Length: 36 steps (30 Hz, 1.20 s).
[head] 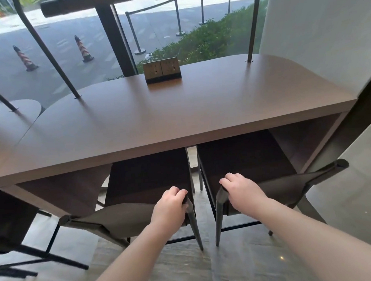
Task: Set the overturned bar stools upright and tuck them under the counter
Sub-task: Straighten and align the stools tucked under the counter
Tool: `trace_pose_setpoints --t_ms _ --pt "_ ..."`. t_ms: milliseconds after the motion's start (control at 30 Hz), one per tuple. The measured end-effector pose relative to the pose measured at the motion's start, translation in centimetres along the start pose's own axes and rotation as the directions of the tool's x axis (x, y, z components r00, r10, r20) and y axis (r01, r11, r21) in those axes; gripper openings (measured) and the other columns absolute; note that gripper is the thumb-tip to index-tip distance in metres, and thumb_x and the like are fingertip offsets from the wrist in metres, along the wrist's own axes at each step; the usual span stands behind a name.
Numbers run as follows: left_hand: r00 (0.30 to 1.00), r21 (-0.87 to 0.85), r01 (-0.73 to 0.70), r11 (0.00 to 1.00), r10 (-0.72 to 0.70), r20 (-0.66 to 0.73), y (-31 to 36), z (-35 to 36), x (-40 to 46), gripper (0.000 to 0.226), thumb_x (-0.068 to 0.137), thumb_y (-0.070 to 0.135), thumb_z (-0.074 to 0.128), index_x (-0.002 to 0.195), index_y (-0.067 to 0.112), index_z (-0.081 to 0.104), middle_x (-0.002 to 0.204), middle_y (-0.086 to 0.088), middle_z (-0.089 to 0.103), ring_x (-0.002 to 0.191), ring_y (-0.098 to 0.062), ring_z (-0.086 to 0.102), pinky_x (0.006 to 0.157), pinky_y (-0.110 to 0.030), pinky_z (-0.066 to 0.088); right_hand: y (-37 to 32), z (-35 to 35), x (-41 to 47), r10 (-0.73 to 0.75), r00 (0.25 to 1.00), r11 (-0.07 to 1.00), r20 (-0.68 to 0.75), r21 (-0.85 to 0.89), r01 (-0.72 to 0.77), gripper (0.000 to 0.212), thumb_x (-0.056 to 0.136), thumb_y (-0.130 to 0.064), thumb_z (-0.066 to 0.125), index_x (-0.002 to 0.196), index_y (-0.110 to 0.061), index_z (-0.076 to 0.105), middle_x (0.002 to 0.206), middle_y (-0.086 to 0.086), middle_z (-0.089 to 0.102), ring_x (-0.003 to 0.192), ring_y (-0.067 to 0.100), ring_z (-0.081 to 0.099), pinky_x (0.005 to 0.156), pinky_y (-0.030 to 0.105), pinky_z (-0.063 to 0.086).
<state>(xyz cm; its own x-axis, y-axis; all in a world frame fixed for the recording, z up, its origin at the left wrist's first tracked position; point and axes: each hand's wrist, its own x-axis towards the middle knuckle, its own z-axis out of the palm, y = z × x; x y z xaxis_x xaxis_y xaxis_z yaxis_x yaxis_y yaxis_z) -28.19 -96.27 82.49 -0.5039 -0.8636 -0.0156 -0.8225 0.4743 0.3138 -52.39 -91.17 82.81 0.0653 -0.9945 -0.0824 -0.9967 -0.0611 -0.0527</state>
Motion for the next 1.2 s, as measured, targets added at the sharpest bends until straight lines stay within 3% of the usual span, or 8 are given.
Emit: trace_pose_setpoints --t_ms 233,333,433,533,1200 --pt "0.999 0.071 -0.019 0.997 0.015 0.045 0.2 0.3 0.7 0.024 0.097 0.018 0.052 0.120 0.012 0.057 0.112 -0.002 0.049 0.102 -0.022 0.048 0.079 -0.037 0.049 0.7 0.4 -0.1 -0.102 0.992 0.995 -0.071 -0.017 0.101 0.040 0.082 0.001 0.056 0.121 -0.011 0.057 0.109 0.003 0.056 0.092 0.023 0.051 0.077 0.033 0.047" --pt "0.999 0.078 -0.001 0.997 -0.002 0.049 0.2 0.4 0.8 0.023 0.097 0.018 0.051 0.119 0.013 0.056 0.112 -0.001 0.048 0.102 -0.021 0.046 0.079 -0.035 0.048 0.7 0.5 -0.3 -0.104 0.988 0.995 -0.113 -0.024 0.102 0.043 0.070 0.006 0.067 0.112 -0.006 0.064 0.097 0.006 0.061 0.080 0.024 0.055 0.066 0.035 0.050" --pt "0.999 0.083 -0.012 0.996 0.008 0.049 0.1 0.3 1.3 0.023 0.097 0.018 0.051 0.119 0.014 0.055 0.111 -0.001 0.047 0.099 -0.021 0.046 0.077 -0.034 0.047 0.4 0.6 -0.4 -0.101 0.974 0.995 -0.201 -0.026 0.098 0.050 0.045 0.010 0.077 0.092 -0.006 0.069 0.076 0.004 0.059 0.061 0.022 0.052 0.047 0.033 0.047" --pt "0.999 0.063 -0.008 0.998 0.006 0.036 0.1 0.2 2.0 0.022 0.097 0.018 0.052 0.118 0.014 0.056 0.110 0.000 0.047 0.098 -0.020 0.046 0.077 -0.034 0.048 0.1 0.6 -0.3 -0.086 0.967 0.996 -0.239 -0.019 0.084 0.052 0.039 0.012 0.075 0.086 -0.007 0.068 0.072 0.003 0.057 0.057 0.021 0.050 0.044 0.032 0.044" --pt "0.999 0.025 -0.025 0.999 0.024 0.039 0.0 0.5 2.2 0.022 0.095 0.016 0.056 0.117 0.017 0.058 0.104 0.004 0.045 0.094 -0.015 0.042 0.067 -0.028 0.037 -1.0 0.6 0.5 -0.001 0.958 0.999 -0.287 0.030 0.010 0.054 0.039 0.017 0.069 0.089 -0.005 0.069 0.075 0.005 0.060 0.061 0.024 0.053 0.047 0.032 0.047"
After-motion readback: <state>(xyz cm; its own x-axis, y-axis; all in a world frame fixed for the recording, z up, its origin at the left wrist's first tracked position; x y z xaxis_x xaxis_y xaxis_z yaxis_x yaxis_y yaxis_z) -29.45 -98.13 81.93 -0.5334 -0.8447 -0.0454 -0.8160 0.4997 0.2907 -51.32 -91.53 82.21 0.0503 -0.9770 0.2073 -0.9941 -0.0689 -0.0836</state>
